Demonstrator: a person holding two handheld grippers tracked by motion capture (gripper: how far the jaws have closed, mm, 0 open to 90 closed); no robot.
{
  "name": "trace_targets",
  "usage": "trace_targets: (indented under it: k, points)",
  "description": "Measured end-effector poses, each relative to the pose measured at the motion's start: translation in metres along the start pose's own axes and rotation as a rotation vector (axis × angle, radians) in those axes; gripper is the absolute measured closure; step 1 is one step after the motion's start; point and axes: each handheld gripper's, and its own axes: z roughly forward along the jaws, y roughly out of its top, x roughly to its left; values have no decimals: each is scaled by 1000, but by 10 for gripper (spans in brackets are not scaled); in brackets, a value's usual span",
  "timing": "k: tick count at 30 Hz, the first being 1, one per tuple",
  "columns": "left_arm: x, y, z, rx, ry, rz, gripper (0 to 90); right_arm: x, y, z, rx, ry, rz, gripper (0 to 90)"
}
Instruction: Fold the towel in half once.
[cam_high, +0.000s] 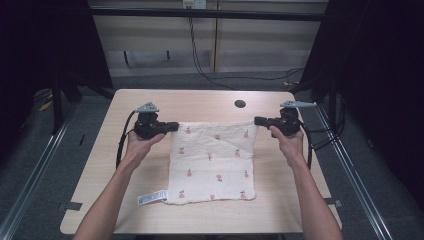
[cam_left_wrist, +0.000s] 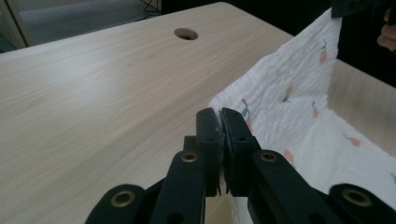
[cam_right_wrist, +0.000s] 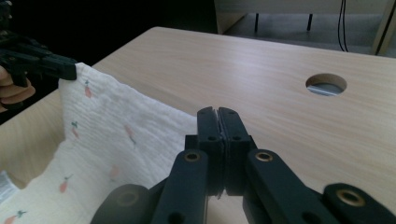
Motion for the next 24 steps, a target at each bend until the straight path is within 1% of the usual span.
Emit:
trace_targets:
  k: [2,3,4,5,7,13,16,17,19,20,22,24]
  points:
    - [-1,-4,-1,13,-2,11,868,2,0,-2,3,4,-14,885]
    - [-2,-7,-2,18,2,13,868,4,-1,-3,4,12,-12,885]
    - [-4,-9,-3,22,-1,14,868,6,-2,-4,22,7,-13,885]
    - [-6,-10,-5,26,-3,22,867,8,-3,-5,37,5,-27,885]
    - [-13,-11,-10,27,-7,43,867,13,-5,-11,50,13,-38,885]
    - [-27,-10,-22,10,-31,80,867,26,-9,-29,42,32,-65,885]
    - [-29,-16,-22,8,-36,74,867,30,-15,-33,44,41,-74,885]
    - [-29,-19,-21,12,-29,73,867,31,-17,-33,53,40,-73,884]
    - [-28,-26,-19,14,-41,63,868,31,-23,-33,52,44,-64,885]
    - [-28,-28,-17,18,-36,60,867,31,-26,-33,55,47,-63,885]
    - [-27,-32,-15,22,-41,51,867,31,-31,-33,61,51,-63,885]
    - [-27,-36,-13,24,-37,49,867,31,-37,-31,74,53,-58,885]
